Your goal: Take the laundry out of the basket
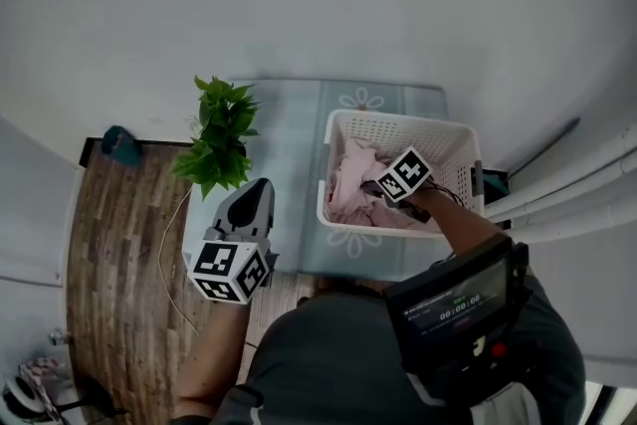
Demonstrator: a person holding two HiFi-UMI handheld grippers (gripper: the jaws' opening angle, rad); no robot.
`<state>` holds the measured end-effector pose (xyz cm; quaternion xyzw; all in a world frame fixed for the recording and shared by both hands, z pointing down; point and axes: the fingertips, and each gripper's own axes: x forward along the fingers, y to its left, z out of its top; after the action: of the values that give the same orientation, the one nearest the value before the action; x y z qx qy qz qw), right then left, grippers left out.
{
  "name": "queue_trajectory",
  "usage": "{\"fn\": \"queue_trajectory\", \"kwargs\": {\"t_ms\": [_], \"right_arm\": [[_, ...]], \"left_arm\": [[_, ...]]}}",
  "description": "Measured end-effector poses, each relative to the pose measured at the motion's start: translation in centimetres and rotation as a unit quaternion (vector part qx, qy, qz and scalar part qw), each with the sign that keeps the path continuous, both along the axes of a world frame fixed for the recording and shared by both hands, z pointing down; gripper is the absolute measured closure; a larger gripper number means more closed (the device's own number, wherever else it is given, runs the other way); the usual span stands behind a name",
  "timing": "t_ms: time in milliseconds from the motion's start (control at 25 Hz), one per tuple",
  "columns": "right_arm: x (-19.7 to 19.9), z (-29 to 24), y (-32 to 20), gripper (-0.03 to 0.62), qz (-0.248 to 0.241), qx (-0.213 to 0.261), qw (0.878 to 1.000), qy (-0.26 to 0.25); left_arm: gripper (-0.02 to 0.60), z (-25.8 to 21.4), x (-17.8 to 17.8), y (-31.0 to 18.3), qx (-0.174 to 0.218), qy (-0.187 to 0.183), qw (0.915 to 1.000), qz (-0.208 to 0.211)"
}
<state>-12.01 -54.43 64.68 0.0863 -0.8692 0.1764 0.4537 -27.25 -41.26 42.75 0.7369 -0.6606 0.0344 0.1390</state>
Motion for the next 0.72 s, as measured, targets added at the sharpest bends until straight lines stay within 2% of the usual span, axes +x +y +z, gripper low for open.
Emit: {"fn": "queue_trajectory", "kwargs": {"t_ms": [320,720], "right_arm": [[1.6,-6.9,-0.7,0.398,0.057,0.021,0.992,-0.109],[3.3,-17.6,-0.6,0.399,0.083,0.08,0.965,-0.236]], "left_arm": [[0.571,-0.6,1.5,0.6,0.008,0.0,0.9999,0.009],[0.571,-2.5,3.3,1.7,0.027,-0.005,0.9995,0.016]]}}
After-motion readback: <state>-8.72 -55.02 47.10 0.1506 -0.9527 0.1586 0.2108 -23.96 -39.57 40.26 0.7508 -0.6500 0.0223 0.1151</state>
